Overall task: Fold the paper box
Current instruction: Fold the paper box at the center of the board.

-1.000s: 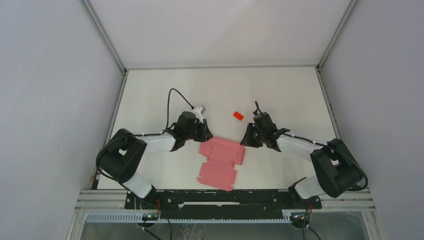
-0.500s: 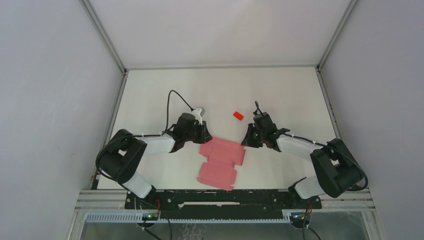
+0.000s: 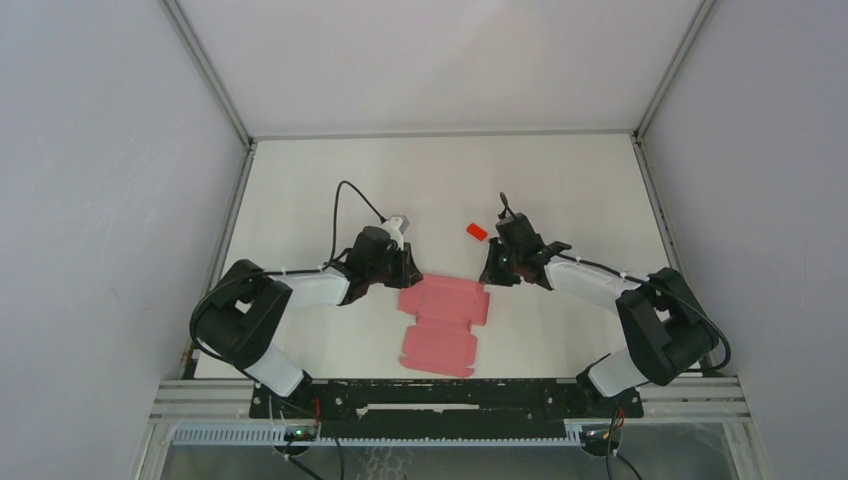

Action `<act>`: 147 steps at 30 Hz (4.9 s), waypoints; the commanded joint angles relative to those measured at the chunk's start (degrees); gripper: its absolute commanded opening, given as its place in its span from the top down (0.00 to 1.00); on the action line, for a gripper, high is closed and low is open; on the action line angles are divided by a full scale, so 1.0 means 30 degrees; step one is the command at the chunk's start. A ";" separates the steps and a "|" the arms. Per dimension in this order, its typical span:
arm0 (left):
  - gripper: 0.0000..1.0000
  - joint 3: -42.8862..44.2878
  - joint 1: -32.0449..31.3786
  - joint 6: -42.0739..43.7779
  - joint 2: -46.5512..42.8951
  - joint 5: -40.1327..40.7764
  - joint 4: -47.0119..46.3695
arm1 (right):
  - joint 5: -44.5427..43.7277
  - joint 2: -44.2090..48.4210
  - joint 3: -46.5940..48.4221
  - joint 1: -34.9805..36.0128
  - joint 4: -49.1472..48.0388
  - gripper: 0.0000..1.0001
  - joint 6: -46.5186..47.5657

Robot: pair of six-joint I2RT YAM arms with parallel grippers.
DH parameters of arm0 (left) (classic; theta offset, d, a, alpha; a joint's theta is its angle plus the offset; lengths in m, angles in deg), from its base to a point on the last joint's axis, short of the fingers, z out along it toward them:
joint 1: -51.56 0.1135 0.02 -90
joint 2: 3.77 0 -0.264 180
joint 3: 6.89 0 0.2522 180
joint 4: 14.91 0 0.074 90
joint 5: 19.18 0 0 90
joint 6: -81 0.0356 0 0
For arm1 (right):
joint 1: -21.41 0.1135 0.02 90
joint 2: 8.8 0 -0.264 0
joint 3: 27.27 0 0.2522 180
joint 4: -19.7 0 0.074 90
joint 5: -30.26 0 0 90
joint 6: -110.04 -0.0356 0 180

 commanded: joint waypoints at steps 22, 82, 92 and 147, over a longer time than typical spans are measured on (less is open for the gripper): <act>0.72 0.1957 -0.0196 0.0469 -0.1513 0.2053 0.3138 | -0.1502 -0.1199 0.2402 0.1317 0.1780 0.80 0.0284; 0.97 0.3335 -0.1018 0.0582 -0.2142 0.2956 0.7188 | -0.0638 -0.1387 0.2108 0.1289 0.0949 0.79 0.0011; 0.97 0.4784 -0.1593 0.0584 -0.1349 0.3088 0.7858 | -0.0622 -0.1766 0.2670 0.1536 0.1229 0.79 0.0084; 0.97 0.3963 -0.3355 -0.1733 0.2018 0.1976 0.5244 | -0.5334 -0.5607 0.8103 0.4131 0.6214 0.79 0.0187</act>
